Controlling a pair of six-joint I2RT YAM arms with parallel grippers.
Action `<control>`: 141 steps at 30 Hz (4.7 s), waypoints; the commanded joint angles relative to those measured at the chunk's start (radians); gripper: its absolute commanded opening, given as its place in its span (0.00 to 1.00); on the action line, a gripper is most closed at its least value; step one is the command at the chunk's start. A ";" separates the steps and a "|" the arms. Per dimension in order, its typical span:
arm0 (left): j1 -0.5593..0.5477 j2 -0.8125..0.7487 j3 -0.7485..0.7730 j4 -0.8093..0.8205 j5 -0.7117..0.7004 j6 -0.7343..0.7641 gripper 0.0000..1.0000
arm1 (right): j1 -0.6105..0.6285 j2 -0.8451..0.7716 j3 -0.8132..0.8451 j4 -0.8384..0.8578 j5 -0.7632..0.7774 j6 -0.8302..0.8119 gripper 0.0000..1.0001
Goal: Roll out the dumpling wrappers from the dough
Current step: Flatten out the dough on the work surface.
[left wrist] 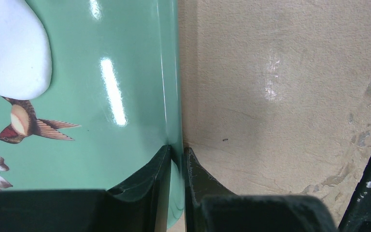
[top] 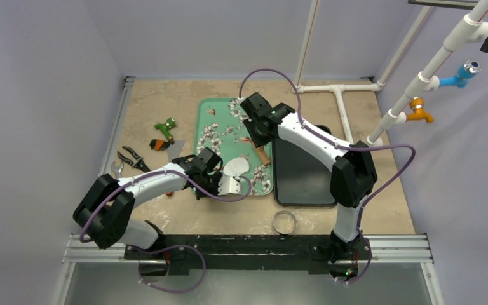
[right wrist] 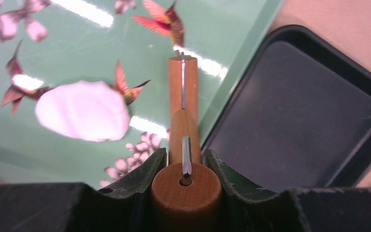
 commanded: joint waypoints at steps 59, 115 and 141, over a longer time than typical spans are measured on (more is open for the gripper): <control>0.007 0.058 0.002 -0.069 -0.006 -0.049 0.00 | 0.106 0.010 0.198 -0.018 -0.301 -0.034 0.00; 0.025 0.064 0.013 -0.080 0.019 -0.059 0.00 | -0.011 0.049 0.019 -0.006 0.091 -0.017 0.00; 0.025 0.072 0.019 -0.087 0.020 -0.059 0.00 | -0.050 -0.016 0.053 -0.005 -0.039 -0.089 0.00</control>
